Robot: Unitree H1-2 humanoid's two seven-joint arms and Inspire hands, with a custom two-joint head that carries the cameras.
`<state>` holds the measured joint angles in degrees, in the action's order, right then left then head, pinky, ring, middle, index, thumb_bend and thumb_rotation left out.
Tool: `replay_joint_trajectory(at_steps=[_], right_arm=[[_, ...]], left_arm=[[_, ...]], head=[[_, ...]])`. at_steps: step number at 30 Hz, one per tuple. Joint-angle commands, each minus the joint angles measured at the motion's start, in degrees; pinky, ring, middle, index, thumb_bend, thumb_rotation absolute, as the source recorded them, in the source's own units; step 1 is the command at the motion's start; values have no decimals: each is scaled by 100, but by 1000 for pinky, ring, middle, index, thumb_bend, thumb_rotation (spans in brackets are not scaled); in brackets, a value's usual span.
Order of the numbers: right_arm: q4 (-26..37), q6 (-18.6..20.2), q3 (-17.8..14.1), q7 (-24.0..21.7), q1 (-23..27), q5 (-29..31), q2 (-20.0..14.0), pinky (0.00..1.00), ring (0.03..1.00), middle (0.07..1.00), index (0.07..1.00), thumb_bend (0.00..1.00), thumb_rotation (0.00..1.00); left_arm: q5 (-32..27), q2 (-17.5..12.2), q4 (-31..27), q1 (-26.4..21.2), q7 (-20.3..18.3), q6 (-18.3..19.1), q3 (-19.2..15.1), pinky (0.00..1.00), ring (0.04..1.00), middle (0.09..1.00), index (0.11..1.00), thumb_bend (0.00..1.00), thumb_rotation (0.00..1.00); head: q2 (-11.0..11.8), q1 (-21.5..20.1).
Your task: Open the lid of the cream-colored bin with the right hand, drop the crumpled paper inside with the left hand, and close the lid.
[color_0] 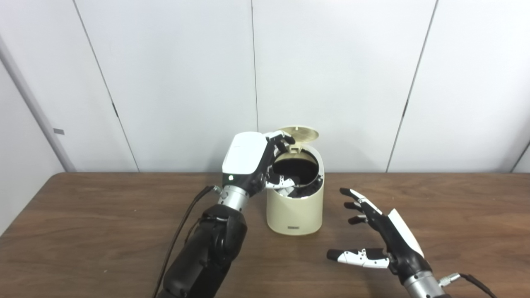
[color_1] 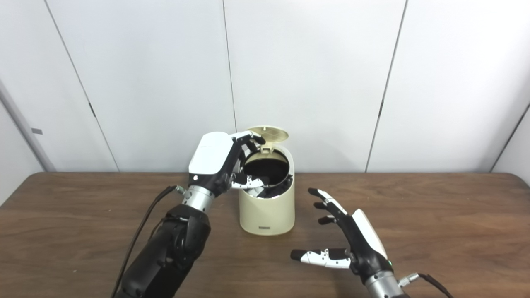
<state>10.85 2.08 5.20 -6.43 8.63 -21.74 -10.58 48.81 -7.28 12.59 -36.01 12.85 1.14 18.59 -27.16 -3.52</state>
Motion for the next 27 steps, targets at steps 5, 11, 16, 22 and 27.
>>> replay_joint_trajectory(at_steps=[5,11,16,22,27], right_arm=[[142,-152,-57,143,191,51,19,726,852,934,897,699,285],[89,-181,-128,172,214,155,19,728,851,932,892,692,258],[-3,-296,-188,220,253,217,3,751,857,930,889,697,271],[-121,-392,-223,280,396,280,-30,759,857,929,888,712,310],[-161,-423,-215,294,555,297,-71,767,851,928,886,705,312]], left_arm=[[-1238,112,-617,247,232,-921,-502,480,526,478,520,535,4],[-2873,146,-1271,765,-288,-1568,-974,487,561,499,498,517,0],[-4286,155,-1807,1228,-820,-1375,-1378,521,622,660,499,510,45],[-4846,45,-1980,1655,-1177,-1407,-1682,537,644,731,746,636,64],[-4793,4,-2014,1992,-1259,-1464,-1817,524,623,703,747,650,82]], head=[[23,24],[42,62],[55,90],[68,101],[71,96]])
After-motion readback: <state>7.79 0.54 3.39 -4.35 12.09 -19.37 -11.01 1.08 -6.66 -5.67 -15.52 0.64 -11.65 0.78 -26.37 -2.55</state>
